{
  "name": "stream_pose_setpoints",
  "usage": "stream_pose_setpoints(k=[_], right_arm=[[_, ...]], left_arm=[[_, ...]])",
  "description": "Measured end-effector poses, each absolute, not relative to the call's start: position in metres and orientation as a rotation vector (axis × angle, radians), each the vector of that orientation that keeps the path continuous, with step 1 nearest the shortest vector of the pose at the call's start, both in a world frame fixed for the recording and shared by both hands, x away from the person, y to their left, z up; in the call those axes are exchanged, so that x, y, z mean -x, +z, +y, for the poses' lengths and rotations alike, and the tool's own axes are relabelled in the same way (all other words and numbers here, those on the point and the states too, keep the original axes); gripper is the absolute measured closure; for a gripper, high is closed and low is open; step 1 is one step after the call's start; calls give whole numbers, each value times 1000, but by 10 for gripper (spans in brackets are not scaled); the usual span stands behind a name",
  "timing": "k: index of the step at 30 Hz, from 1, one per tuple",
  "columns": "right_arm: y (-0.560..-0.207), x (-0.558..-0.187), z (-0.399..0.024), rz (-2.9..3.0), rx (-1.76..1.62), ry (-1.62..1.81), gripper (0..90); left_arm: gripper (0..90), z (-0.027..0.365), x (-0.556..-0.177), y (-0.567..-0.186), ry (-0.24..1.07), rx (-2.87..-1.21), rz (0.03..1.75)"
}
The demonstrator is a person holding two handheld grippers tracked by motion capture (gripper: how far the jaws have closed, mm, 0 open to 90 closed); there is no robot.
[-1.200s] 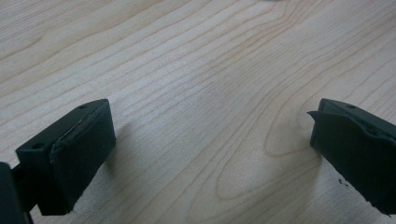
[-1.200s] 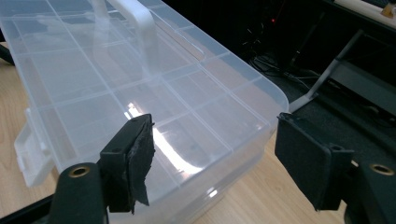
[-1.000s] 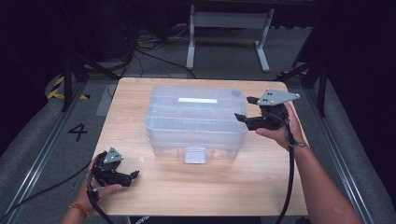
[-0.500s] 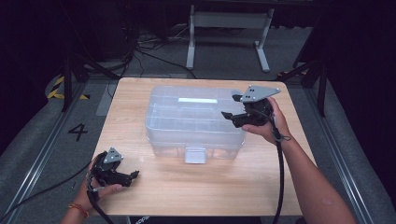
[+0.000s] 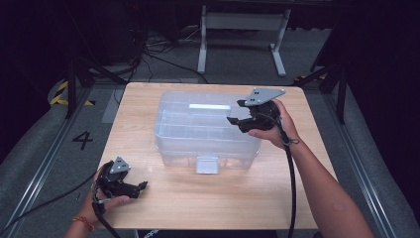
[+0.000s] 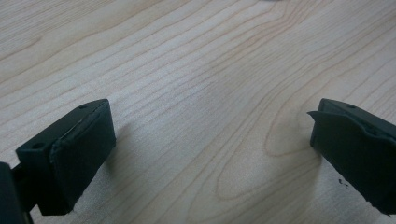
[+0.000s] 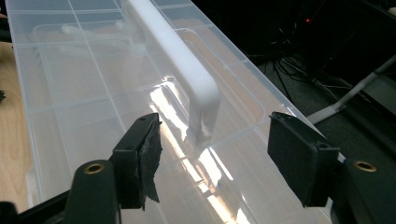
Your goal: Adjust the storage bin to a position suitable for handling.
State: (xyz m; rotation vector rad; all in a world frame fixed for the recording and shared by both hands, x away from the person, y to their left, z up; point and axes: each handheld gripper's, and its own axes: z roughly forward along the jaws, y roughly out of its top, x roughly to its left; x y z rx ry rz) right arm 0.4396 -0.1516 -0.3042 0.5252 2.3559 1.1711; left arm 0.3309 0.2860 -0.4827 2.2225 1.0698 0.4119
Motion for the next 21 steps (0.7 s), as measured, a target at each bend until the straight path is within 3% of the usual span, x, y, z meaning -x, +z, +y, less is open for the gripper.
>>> stream_pose_setpoints(k=[5,21], right_arm=[[-305,-445,-144,2373,-520,1164,398],[-306,-447,-132,2363,-497,1173,708]], left_arm=[[5,286,-331,-483,412,-2225,1068],[5,286,-331,-483,412,-2226,1068]])
